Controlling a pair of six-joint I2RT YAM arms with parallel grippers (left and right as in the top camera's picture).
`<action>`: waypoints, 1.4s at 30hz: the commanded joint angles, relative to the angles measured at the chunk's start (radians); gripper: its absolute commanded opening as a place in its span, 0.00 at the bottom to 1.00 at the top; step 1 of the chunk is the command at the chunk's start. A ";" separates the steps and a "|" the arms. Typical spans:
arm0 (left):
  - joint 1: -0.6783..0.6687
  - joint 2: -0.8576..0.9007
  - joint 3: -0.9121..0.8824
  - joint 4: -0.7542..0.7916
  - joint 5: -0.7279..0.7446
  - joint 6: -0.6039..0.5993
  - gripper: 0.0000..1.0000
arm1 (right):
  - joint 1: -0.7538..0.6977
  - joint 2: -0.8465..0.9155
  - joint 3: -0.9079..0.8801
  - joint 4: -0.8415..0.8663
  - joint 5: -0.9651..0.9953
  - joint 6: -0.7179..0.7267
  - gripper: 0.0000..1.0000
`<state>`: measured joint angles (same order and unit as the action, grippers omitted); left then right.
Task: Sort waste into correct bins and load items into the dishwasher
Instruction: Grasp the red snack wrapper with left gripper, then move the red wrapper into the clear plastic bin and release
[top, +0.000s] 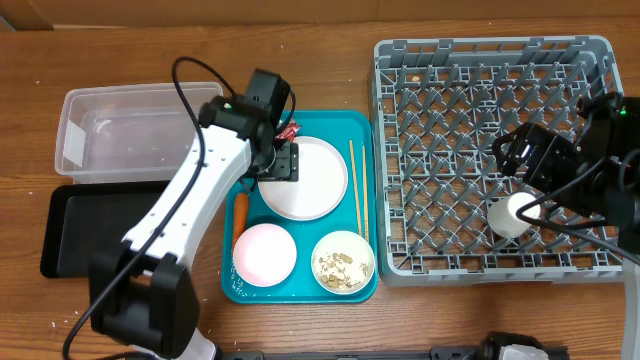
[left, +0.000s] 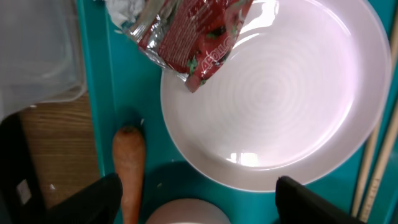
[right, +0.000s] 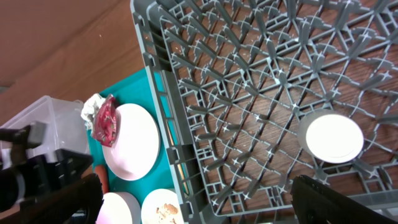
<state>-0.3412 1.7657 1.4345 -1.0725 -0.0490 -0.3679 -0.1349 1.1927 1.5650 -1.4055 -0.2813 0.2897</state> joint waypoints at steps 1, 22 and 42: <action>0.002 0.031 -0.066 0.092 -0.006 0.001 0.78 | 0.006 0.010 0.007 0.005 -0.009 -0.006 1.00; -0.004 0.263 -0.100 0.386 -0.066 0.013 0.22 | 0.006 0.021 0.007 -0.029 -0.009 -0.007 1.00; -0.004 0.107 0.111 0.021 -0.053 0.014 0.04 | 0.006 0.021 0.007 -0.027 -0.009 -0.010 1.00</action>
<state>-0.3405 1.9026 1.4773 -1.0042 -0.1230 -0.3599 -0.1349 1.2167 1.5650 -1.4342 -0.2844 0.2874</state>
